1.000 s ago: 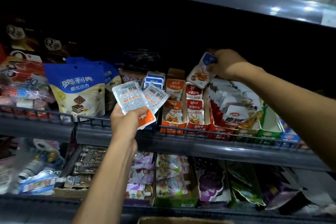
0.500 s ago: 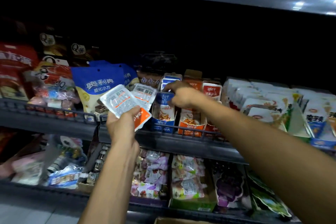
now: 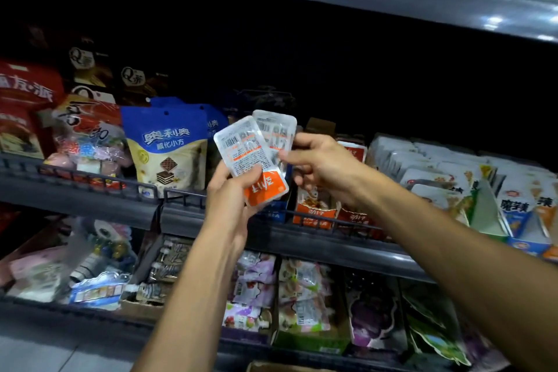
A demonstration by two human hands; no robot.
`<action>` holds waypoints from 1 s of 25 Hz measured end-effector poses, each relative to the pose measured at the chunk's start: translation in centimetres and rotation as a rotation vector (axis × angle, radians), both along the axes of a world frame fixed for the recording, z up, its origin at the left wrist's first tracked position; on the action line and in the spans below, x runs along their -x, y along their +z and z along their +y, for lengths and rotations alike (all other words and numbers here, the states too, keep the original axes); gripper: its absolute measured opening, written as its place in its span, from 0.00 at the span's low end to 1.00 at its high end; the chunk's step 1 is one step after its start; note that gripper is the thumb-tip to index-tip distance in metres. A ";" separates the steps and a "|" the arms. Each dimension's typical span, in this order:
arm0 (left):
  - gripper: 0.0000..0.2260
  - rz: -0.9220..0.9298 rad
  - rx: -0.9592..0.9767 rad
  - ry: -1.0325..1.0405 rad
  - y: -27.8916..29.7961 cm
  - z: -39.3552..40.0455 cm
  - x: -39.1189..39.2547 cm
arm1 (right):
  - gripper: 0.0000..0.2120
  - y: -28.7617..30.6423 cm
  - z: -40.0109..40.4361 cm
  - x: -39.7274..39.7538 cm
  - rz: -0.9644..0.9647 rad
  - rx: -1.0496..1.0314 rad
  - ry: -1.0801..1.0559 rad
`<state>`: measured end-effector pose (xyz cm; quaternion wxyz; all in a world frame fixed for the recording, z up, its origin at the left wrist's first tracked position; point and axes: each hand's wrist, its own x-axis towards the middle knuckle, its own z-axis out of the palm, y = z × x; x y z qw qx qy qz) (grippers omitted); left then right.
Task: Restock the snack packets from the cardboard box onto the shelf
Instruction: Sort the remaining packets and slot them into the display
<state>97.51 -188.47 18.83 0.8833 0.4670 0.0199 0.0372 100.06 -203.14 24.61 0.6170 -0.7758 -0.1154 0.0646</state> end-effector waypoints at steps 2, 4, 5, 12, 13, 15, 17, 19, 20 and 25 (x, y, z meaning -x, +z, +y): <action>0.09 0.084 -0.008 0.102 -0.3 -0.6 0.0 | 0.08 -0.8 -0.3 0.6 -0.188 0.033 -0.162; 0.09 0.195 0.036 0.190 -0.6 -0.7 -0.3 | 0.10 -1.8 -1.2 1.5 -0.479 0.162 -0.335; 0.09 0.229 0.078 0.165 -0.6 -0.7 -0.4 | 0.11 -2.2 -1.8 2.0 -0.589 0.229 -0.360; 0.13 0.051 -0.083 -0.113 0.1 -2.7 1.2 | 0.25 -4.5 -3.2 4.0 -0.699 0.459 -0.162; 0.14 0.047 -0.120 -0.084 0.0 -2.7 1.3 | 0.24 -3.8 -3.1 4.3 -0.513 0.243 -0.169; 0.16 0.022 -0.188 -0.062 0.0 -2.7 1.4 | 0.23 -2.7 -3.2 4.2 -0.267 -0.064 -0.243; 0.17 -0.019 -0.226 -0.093 0.3 -3.0 1.6 | 0.27 -2.2 -3.4 3.7 -0.082 -0.133 -0.257; 0.15 -0.015 -0.246 -0.099 0.4 -3.3 1.9 | 0.25 -1.9 -3.6 3.1 0.027 -0.040 -0.274; 0.14 0.020 -0.234 -0.066 0.3 -3.4 1.8 | 0.22 -1.7 -4.0 2.6 0.012 -0.005 -0.333; 0.09 0.226 -0.049 0.149 0.0 -2.1 0.4 | 0.12 1.2 -6.2 -0.6 -0.393 0.145 -0.607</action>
